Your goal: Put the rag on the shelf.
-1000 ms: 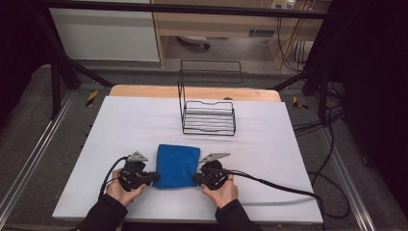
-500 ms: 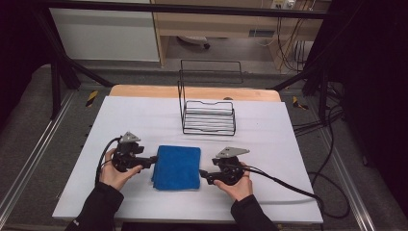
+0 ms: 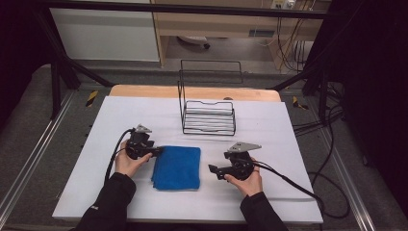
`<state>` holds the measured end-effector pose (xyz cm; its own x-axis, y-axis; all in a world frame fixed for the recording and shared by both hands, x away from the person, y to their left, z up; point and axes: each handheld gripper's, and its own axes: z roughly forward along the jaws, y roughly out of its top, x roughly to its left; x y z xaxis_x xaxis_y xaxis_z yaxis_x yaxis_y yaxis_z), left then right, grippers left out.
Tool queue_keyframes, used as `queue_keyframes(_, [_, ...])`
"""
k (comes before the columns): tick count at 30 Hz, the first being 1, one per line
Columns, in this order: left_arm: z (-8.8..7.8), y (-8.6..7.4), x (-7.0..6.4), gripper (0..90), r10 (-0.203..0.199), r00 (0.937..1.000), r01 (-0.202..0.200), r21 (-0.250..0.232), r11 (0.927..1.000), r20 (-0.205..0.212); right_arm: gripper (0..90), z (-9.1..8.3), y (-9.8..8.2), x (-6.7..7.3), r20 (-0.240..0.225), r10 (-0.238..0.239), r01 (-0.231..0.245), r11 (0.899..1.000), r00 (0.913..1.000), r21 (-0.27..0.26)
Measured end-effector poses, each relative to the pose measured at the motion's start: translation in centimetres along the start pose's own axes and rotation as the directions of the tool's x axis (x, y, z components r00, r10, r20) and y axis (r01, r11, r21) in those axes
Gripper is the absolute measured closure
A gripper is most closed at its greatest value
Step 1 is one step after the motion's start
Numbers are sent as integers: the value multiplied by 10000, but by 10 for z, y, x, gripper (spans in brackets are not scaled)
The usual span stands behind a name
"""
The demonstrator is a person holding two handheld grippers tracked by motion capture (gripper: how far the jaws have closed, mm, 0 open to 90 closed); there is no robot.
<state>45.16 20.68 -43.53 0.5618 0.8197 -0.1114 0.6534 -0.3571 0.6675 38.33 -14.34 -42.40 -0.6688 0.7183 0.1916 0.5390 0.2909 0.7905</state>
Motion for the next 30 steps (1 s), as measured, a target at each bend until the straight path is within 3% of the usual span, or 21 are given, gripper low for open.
queue_keyframes(8, [9,0,0,610,-67,9993,63,88,9999,356,251,16,18,1,-89,-51,51,10000,9999,26])
queue_keyframes(15, [12,1,-2,641,34,9993,-36,40,10000,372,323,54,41,4,98,-201,198,9995,9998,234])
queue_keyframes(17, [13,0,-2,661,35,9988,-36,17,10000,489,384,65,45,5,140,-148,142,9990,9998,424])
queue_keyframes(21, [13,0,-4,770,79,9977,-83,57,9999,677,497,82,47,1,365,27,-49,9982,9993,591])
queue_keyframes(30, [13,-1,-6,815,87,9977,-92,75,9999,679,606,94,42,-4,540,170,-235,9923,9984,1218])
